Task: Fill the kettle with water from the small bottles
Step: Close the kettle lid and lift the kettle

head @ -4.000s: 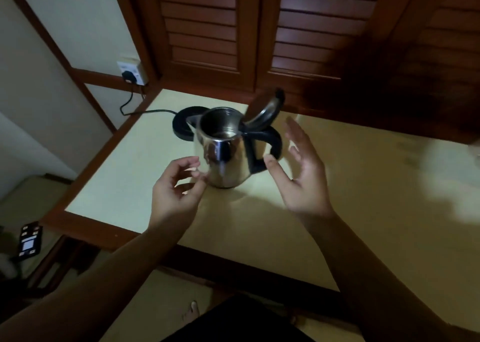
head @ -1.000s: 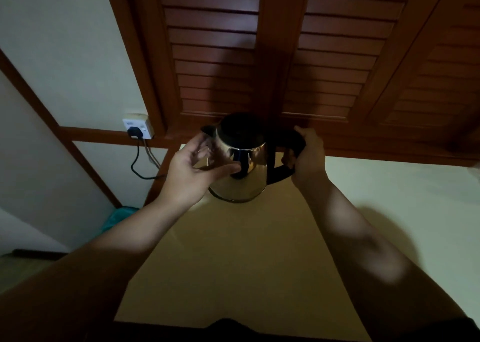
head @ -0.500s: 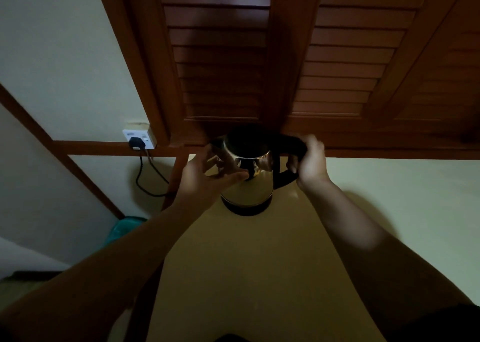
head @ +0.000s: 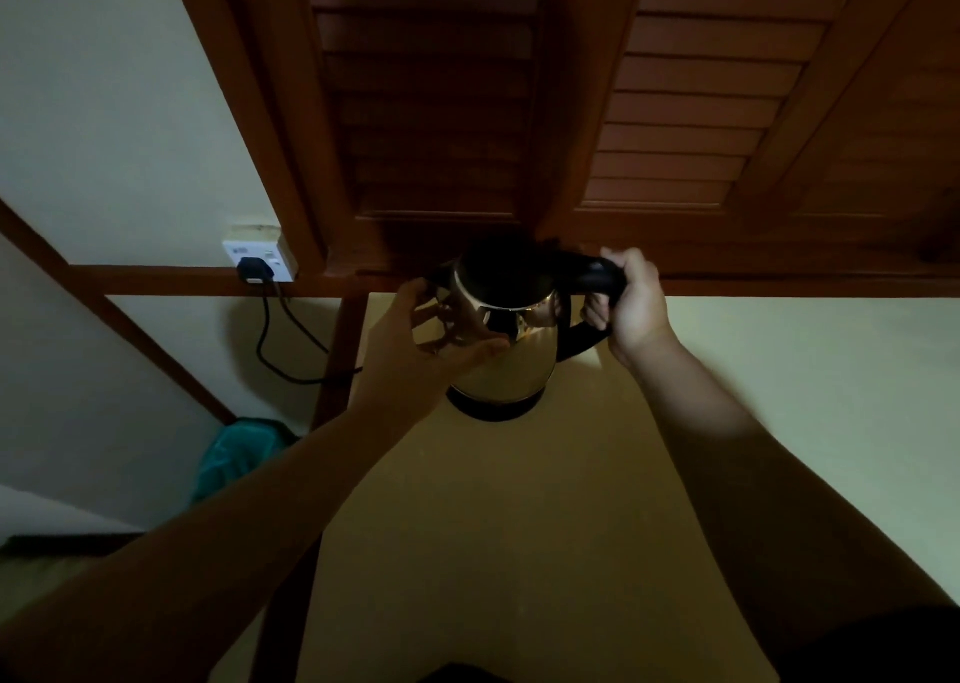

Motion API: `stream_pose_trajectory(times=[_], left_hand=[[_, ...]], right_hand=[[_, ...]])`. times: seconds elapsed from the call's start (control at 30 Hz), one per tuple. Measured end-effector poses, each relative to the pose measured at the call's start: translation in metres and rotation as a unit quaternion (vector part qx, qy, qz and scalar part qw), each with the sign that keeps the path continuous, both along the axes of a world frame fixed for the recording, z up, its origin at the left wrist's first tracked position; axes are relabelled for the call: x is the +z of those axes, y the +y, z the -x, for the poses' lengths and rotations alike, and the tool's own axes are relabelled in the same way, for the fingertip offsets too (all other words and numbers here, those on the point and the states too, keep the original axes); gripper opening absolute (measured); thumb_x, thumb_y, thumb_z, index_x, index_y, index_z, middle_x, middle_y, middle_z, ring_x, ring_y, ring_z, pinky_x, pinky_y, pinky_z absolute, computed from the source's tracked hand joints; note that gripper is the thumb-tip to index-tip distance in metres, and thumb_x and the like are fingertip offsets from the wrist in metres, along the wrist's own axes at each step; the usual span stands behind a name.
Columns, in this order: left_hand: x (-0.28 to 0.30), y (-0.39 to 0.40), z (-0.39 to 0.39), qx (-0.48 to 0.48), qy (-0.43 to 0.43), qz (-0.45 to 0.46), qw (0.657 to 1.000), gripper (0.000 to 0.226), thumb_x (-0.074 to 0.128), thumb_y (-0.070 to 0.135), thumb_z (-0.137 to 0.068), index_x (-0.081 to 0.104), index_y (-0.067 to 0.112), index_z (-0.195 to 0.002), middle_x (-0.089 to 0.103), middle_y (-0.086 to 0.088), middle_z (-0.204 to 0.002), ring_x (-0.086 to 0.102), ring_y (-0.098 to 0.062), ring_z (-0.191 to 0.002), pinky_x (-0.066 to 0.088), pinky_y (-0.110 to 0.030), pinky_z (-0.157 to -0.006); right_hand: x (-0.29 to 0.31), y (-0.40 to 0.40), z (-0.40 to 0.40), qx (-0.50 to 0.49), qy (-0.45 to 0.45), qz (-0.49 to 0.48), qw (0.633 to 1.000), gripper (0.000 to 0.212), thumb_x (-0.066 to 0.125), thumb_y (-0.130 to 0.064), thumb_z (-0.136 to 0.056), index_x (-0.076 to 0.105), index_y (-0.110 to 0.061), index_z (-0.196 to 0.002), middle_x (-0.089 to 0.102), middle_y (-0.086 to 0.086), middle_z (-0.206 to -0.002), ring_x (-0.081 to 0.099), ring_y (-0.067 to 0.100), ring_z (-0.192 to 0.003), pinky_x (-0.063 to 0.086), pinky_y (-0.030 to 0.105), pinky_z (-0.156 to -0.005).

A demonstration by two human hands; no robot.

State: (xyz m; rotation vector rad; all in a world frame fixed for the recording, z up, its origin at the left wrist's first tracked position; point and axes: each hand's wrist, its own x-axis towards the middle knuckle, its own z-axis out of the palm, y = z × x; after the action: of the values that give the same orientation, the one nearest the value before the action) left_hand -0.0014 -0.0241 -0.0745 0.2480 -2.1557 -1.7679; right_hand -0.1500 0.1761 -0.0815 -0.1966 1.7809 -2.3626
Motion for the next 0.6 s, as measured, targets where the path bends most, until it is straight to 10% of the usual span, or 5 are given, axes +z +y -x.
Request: stream_pose_trajectory(times=[0.13,0.47,0.6], left_hand=[[-0.003,0.001,-0.002,-0.019,-0.012,0.014,1.0,0.075,0.093,0.028,-0.063,0.05,0.047,-0.121,0.057,0.045,-0.111,0.054,0.022,-0.111,0.053,-0.008,-0.079],[-0.012,-0.002,-0.006,-0.029,-0.009,0.002,1.0,0.08,0.088,0.04,-0.062,0.05,0.04,-0.133,0.056,0.034,-0.127,0.052,0.01,-0.123,0.055,-0.012,-0.082],[-0.019,-0.003,-0.006,-0.023,-0.01,0.007,1.0,0.083,0.088,0.041,-0.064,0.051,0.032,-0.137,0.056,0.022,-0.135,0.052,0.007,-0.127,0.057,-0.017,-0.086]], right_hand=[[-0.008,0.011,-0.013,0.009,0.02,-0.04,0.999,0.048,0.056,-0.052,-0.078,0.041,-0.012,-0.056,0.035,0.001,-0.038,0.031,0.017,-0.032,0.027,0.026,-0.041],[-0.008,0.009,-0.024,-0.058,0.001,-0.085,0.995,0.051,0.036,-0.017,-0.112,0.05,-0.014,-0.063,0.038,-0.004,-0.039,0.035,0.012,-0.034,0.026,0.03,-0.048],[-0.01,0.008,-0.026,-0.047,0.033,-0.099,0.993,0.043,0.048,-0.04,-0.094,0.048,-0.014,-0.06,0.04,-0.005,-0.043,0.038,0.014,-0.039,0.029,0.031,-0.049]])
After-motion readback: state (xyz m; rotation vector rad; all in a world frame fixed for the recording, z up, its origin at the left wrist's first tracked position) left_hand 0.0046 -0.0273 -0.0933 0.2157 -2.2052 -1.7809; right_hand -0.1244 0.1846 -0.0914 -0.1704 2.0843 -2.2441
